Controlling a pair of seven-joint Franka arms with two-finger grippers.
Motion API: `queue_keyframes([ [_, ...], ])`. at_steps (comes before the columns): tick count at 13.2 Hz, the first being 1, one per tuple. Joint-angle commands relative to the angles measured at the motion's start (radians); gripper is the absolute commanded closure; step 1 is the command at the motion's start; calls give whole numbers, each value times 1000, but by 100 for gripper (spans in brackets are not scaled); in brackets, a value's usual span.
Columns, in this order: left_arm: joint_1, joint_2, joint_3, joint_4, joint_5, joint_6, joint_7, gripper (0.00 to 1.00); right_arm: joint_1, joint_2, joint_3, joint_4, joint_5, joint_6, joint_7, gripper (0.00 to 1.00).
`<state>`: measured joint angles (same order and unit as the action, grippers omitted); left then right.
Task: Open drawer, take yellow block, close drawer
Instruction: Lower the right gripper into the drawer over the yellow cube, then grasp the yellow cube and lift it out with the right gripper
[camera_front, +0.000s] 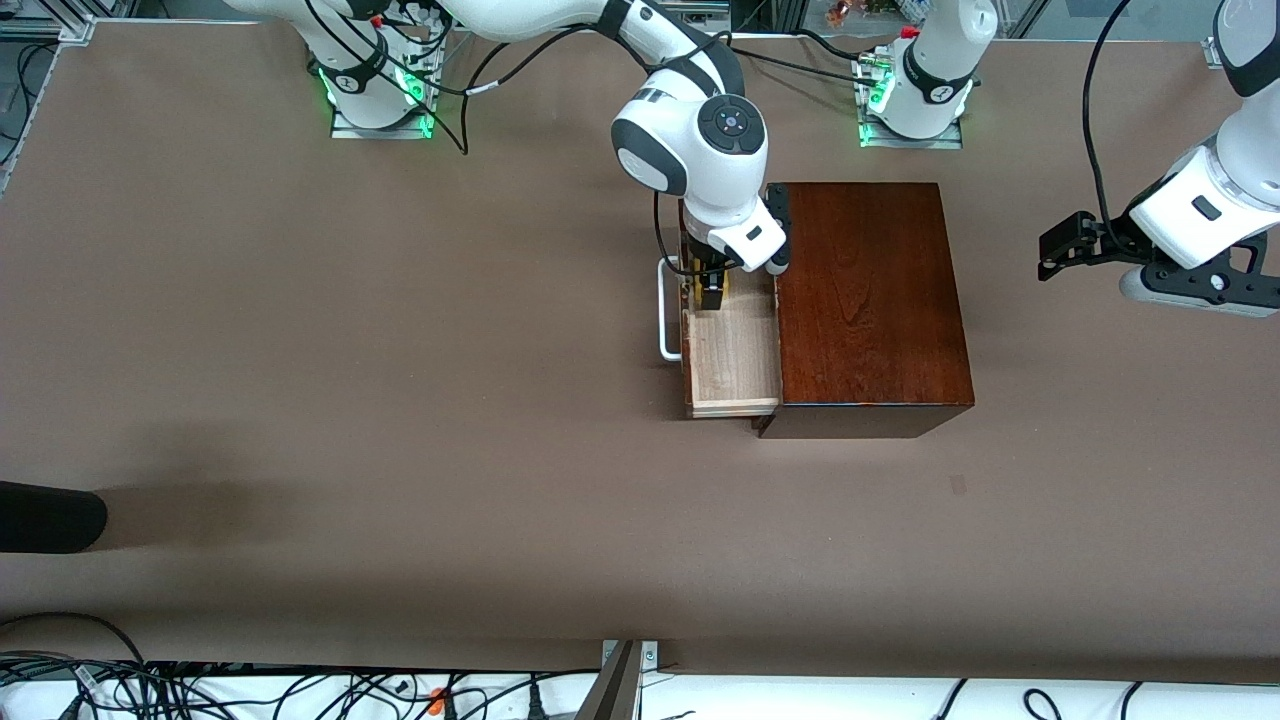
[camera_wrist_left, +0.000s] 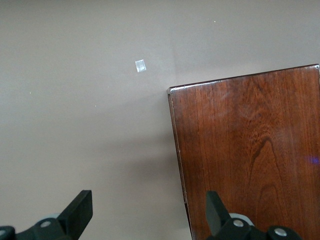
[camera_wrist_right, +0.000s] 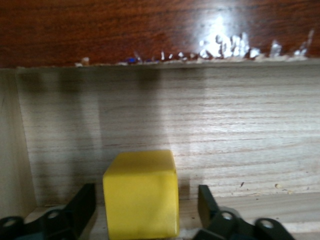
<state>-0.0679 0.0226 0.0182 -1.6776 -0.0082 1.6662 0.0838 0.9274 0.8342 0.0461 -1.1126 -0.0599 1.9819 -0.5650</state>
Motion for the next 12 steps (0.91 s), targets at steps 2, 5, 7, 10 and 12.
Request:
queue_keyframes([
  [2, 5, 8, -3, 22, -18, -8, 22, 0, 11, -4, -14, 17, -8, -12, 5, 88],
  [5, 3, 8, -3, 22, -19, -8, 22, 0, 8, -17, -18, 40, -6, -17, 19, 100],
  [7, 3, 8, -3, 22, -18, -8, 22, 0, 8, -20, -20, 66, -5, -72, 48, 100],
  [10, 3, 8, -4, 22, -18, -8, 22, 0, -4, -65, -22, 134, -2, -174, 59, 100],
  [12, 3, 8, -3, 22, -18, -8, 22, 0, -54, -119, -18, 140, 33, -237, 63, 100],
])
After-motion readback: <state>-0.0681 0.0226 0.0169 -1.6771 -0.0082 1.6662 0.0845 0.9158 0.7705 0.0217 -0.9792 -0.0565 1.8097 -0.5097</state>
